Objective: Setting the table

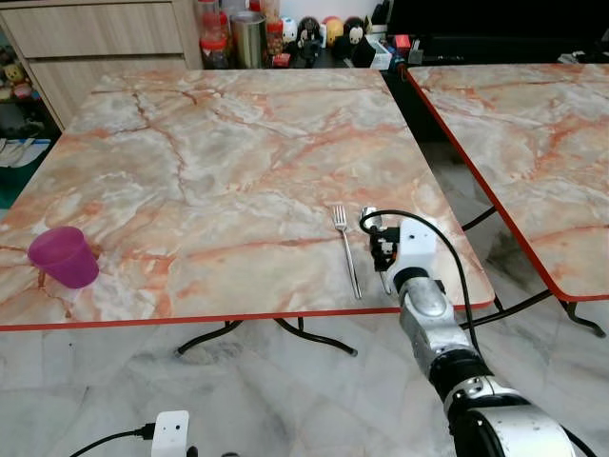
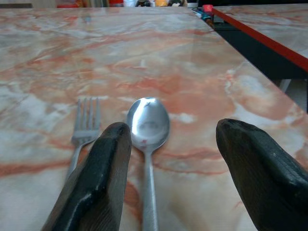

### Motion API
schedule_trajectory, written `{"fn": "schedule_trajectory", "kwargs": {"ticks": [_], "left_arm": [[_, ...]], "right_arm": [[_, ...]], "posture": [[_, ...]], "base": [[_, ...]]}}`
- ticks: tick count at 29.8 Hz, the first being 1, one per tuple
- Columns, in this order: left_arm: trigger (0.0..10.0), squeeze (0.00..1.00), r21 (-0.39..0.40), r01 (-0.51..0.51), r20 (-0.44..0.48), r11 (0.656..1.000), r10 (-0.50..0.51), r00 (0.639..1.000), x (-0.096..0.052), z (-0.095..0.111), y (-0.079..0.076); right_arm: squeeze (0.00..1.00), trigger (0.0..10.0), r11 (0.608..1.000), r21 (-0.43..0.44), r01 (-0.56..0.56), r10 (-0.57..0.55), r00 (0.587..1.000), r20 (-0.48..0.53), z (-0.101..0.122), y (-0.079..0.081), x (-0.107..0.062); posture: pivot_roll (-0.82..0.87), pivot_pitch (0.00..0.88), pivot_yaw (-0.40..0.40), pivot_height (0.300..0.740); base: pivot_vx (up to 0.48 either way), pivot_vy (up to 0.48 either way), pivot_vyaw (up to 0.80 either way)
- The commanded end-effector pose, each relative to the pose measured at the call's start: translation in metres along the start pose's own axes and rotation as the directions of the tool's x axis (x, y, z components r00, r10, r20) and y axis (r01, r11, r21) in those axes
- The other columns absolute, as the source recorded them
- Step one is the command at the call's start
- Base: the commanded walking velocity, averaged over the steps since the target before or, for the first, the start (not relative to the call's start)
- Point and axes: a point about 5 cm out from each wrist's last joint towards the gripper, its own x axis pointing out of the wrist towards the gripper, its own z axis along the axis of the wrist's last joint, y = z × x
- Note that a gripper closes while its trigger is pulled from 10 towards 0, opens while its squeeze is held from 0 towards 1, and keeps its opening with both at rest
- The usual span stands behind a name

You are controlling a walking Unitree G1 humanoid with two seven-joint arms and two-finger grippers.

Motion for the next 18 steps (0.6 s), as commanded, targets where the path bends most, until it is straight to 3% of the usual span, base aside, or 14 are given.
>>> {"fn": "schedule_trajectory", "kwargs": {"ticks": [1, 10, 18], "left_arm": [[10.0, 0.00, 0.008, -0.005, -0.040, 1.000, 0.005, 0.999, -0.0021, -0.0098, 0.0008], [10.0, 0.00, 0.000, -0.009, -0.036, 1.000, 0.009, 0.999, -0.0020, -0.0091, 0.0012], [10.0, 0.00, -0.001, -0.006, -0.041, 1.000, 0.006, 0.999, -0.0024, -0.0106, 0.0011]], "right_arm": [[0.00, 10.0, 1.000, 0.022, -0.003, 0.003, 1.000, -0.016, 0.0032, -0.0014, 0.0030], [0.00, 10.0, 0.998, 0.029, -0.050, 0.051, 0.998, -0.042, 0.0084, 0.0058, 0.0081], [0.00, 10.0, 0.999, 0.049, 0.003, 0.001, 0.995, -0.097, 0.0061, -0.0014, 0.0099]], "posture": [[0.12, 0.112, -0.041, 0.715], [0.13, 0.115, -0.043, 0.715], [0.13, 0.115, -0.044, 0.715]], "base": [[0.000, 0.000, 0.00], [0.000, 0.000, 0.00], [0.000, 0.000, 0.00]]}}
